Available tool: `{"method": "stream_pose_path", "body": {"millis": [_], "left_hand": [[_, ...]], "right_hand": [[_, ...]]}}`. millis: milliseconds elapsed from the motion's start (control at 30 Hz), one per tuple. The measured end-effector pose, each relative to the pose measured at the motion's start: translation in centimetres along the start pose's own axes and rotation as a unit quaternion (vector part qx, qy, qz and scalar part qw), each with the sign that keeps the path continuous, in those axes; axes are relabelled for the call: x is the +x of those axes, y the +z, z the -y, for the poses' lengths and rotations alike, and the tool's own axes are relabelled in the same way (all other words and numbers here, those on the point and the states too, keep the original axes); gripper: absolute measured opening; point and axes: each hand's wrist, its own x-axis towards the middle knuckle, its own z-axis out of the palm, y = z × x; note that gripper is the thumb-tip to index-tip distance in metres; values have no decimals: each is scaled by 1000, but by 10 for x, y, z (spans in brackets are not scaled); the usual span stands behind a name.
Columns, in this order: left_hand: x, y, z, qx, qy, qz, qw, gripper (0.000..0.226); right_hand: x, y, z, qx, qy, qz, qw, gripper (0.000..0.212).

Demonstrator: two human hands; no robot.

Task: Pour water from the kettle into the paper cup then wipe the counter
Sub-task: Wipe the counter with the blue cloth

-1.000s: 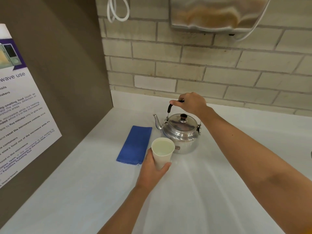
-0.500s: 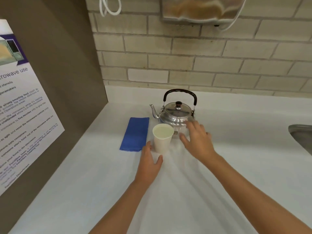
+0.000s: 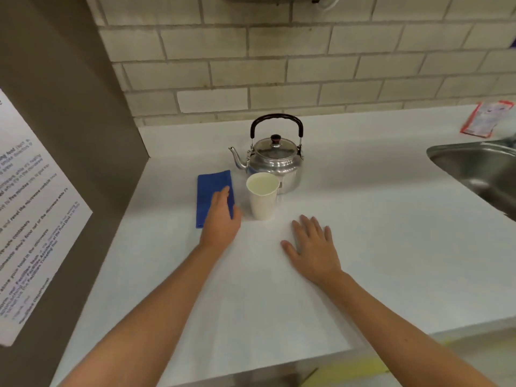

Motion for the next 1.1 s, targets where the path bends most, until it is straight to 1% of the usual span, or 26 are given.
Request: {"method": "stream_pose_path", "body": {"millis": [67,133,233,400,500,567,633,700,733,767,833,900,967,1033,1100], "left_hand": [[25,-4,9,106,-14,35,994,52],[46,-4,16,206,-34,87,974,53],[64,6,26,279,-69,147,946,55],[78,22,32,322,-75,145,933,63],[79,26,35,348,-67,127,926,57],[72,26,35,360,-34,128,923,53],[58,21,42,370,20,138,919,51],[45,9,58,374,71,144,914,51],[44,0,67,370,80,149,914,51],[49,-9,75,365,74,155,915,51],[66,-21,83,358,33,170,918,51],[80,-20,79,352,-3,175,920,51],[82,-11,68,339,-20,167,925,51],[68,-3,58,340,-7,161,927,50],[44,-5,59,351,40,158,922,49]], "right_hand": [[0,1,-1,3,1,-1,1000,65],[0,3,0,-1,3,4,1000,65],[-1,4,0,-8,3,9,1000,66],[-2,6,-1,-20,2,5,1000,65],[0,6,-1,-31,0,4,1000,65],[-1,7,-2,-34,0,3,999,64],[-1,7,-2,-39,1,4,999,64],[-2,9,-2,-44,0,-4,999,64],[-2,9,-2,-48,0,-8,999,64],[-2,10,-2,-48,0,-9,999,64],[-1,11,-1,-47,0,-8,999,64],[1,11,-2,-47,0,-10,999,65],[3,11,-2,-46,1,-9,999,65],[2,10,-2,-53,0,-8,999,64],[1,9,-1,-52,1,-4,999,64]]}}
